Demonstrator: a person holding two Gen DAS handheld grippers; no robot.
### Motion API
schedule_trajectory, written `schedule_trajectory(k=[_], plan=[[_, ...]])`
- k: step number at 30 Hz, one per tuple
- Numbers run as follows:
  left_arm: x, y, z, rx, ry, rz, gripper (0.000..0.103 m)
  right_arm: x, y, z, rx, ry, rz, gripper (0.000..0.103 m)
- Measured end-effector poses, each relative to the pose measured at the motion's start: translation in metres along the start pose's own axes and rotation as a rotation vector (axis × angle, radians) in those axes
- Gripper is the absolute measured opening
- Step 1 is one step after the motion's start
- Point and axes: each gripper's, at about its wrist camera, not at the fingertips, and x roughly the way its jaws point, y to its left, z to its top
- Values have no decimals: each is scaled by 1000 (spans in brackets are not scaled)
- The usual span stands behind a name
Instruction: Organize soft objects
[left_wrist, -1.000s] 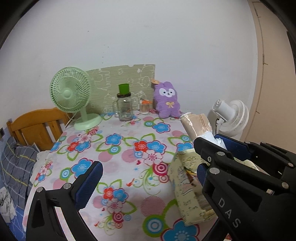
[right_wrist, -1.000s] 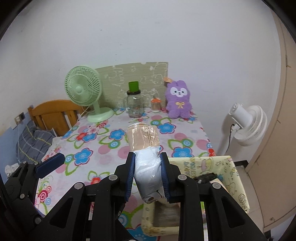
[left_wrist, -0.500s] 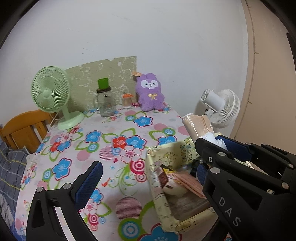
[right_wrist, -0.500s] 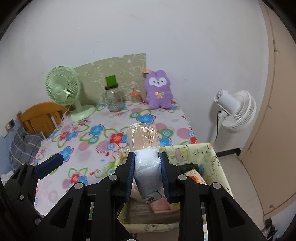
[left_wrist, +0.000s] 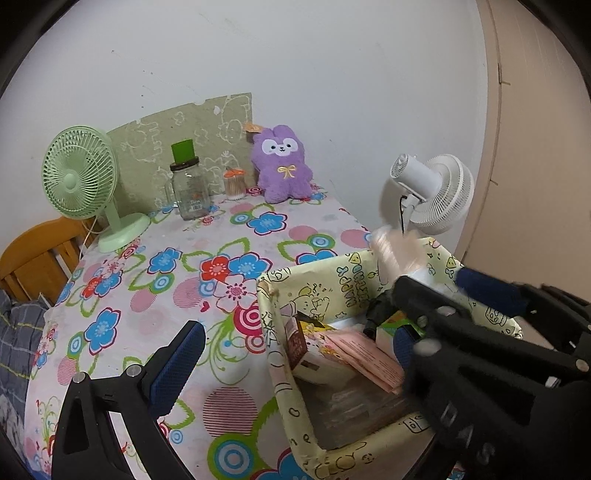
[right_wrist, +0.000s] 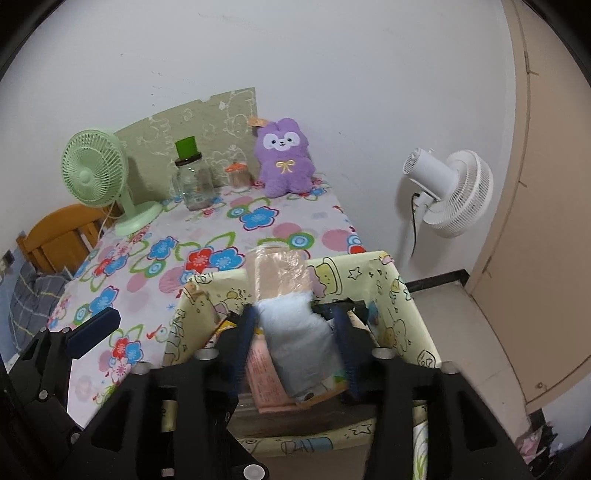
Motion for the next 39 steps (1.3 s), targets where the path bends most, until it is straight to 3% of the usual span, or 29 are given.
schedule_trajectory(k=[1, 16, 28, 39], plan=[[0, 0, 0, 0, 0, -1, 103, -1, 0, 0, 1, -6, -4, 67], [-28, 26, 1, -38, -43, 25, 103, -26, 23, 1, -16, -51, 5, 86], [-66, 63, -4, -83, -98, 72, 103, -57, 62, 3, -42, -106, 42, 95], [-101, 91, -9, -112, -141, 121, 103, -85, 89, 2, -55, -159, 72, 97]])
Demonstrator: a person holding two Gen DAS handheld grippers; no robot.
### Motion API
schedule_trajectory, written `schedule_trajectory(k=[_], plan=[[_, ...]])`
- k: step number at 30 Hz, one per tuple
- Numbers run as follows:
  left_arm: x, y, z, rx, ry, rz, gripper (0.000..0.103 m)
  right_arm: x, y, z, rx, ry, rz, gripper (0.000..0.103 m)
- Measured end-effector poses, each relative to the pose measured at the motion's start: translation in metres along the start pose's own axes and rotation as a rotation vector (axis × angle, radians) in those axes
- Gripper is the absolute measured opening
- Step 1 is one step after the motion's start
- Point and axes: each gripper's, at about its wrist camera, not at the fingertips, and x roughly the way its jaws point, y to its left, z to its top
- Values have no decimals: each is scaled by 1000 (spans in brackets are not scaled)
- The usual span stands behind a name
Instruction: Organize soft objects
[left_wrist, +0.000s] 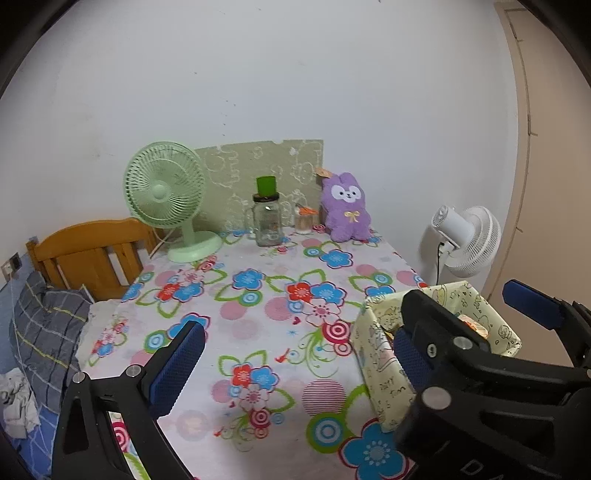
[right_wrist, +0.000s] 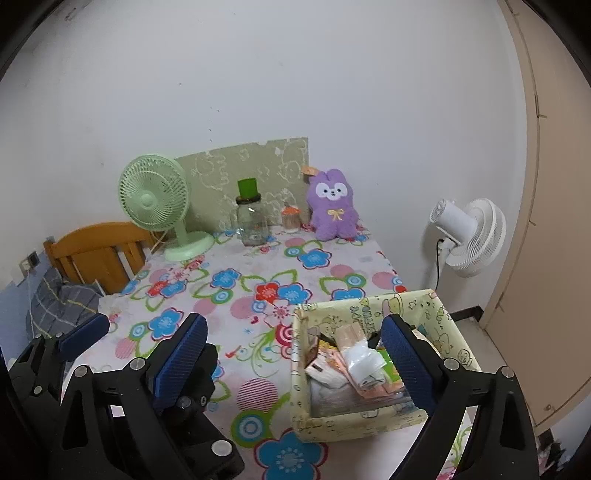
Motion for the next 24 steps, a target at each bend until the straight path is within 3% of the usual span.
schedule_trajectory(k=[24], plan=[[-73, 63, -6, -63, -102, 109, 103, -67, 33, -2, 11, -122, 14, 103]])
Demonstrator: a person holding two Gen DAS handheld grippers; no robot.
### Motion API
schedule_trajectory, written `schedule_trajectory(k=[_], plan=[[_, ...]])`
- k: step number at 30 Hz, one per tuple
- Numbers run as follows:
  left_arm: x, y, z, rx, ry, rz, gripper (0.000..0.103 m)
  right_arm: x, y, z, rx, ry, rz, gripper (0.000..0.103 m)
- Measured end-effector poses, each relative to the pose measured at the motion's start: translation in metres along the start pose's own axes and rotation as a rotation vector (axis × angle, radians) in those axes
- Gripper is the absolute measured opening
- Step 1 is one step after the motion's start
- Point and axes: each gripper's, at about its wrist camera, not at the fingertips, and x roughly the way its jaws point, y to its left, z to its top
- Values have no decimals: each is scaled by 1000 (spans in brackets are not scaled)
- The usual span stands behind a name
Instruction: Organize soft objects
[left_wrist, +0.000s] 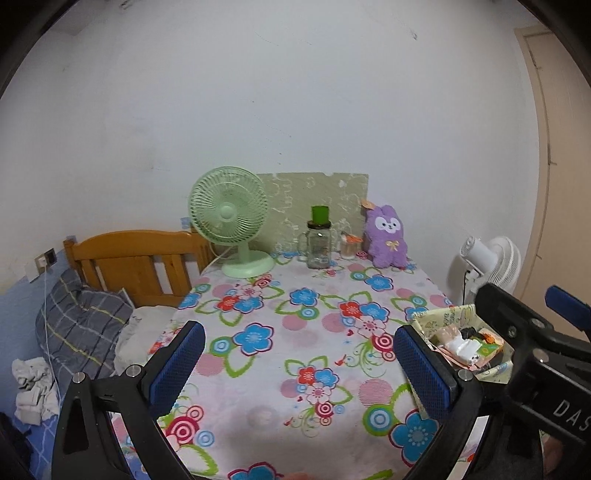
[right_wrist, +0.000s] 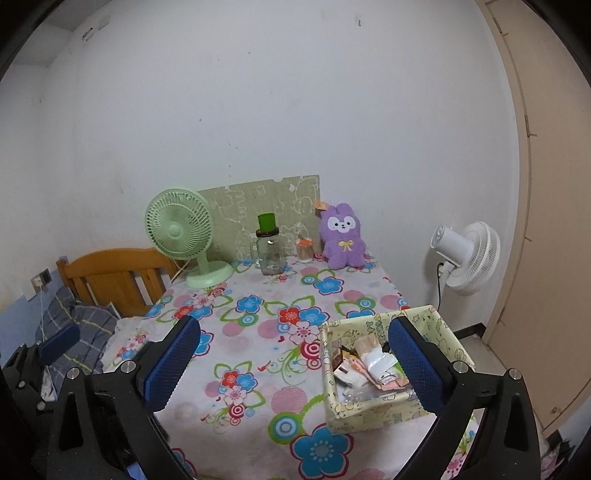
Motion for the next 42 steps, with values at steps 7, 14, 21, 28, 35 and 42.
schedule_trajectory(k=[7, 14, 21, 28, 35, 42], plan=[[-9, 13, 0, -24, -27, 16, 103, -9, 1, -3, 6, -7, -5, 103], [-10, 20, -1, -30, -31, 27, 103, -10, 0, -4, 23, 4, -4, 103], [-8, 24, -2, -43, -32, 36, 103, -9, 0, -4, 23, 6, -9, 103], [-8, 28, -2, -50, -33, 35, 103, -7, 3, -5, 10, 16, -12, 103], [-8, 28, -1, -50, -33, 35, 103, -8, 4, -5, 8, 17, -14, 103], [-6, 29, -1, -49, -29, 37, 103, -5, 3, -7, 10, 24, -11, 103]])
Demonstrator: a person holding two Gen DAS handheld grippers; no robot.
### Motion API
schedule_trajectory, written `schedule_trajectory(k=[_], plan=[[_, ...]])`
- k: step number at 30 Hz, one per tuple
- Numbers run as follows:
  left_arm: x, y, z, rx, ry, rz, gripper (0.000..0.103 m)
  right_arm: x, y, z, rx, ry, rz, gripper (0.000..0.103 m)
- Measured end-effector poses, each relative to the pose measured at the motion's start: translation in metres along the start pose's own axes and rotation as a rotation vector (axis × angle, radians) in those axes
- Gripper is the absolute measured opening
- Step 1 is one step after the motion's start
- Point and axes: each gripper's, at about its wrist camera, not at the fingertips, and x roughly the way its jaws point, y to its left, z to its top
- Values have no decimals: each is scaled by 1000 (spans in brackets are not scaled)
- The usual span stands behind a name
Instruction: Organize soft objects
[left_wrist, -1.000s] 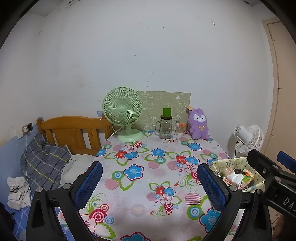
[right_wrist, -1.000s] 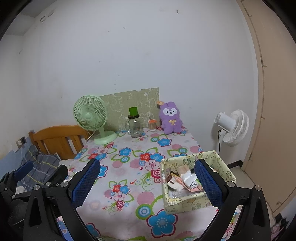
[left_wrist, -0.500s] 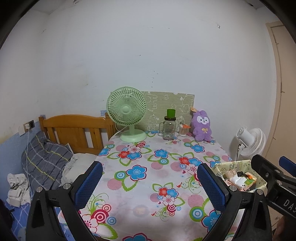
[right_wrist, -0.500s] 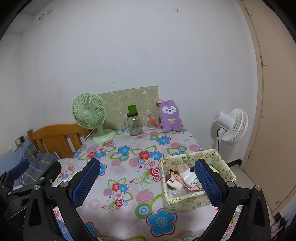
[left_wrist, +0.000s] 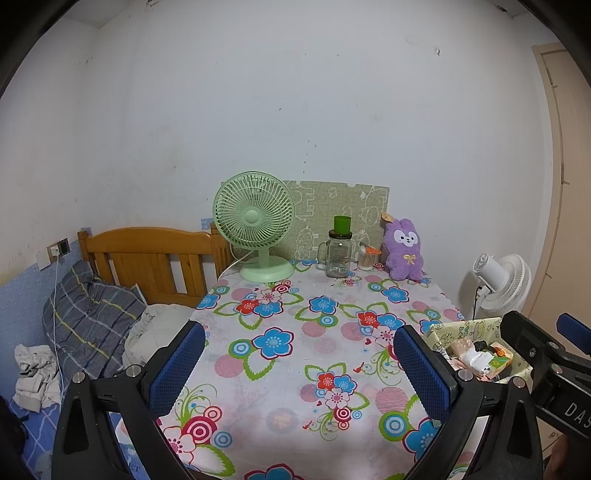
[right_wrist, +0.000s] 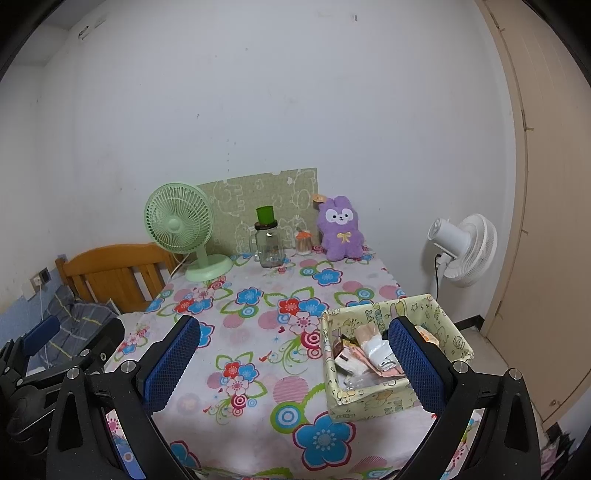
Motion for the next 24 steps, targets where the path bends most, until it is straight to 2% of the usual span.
schedule_trajectory(k=[24], plan=[[0, -1, 0, 1, 1, 1, 103, 4, -1, -2, 10, 12, -1, 103]])
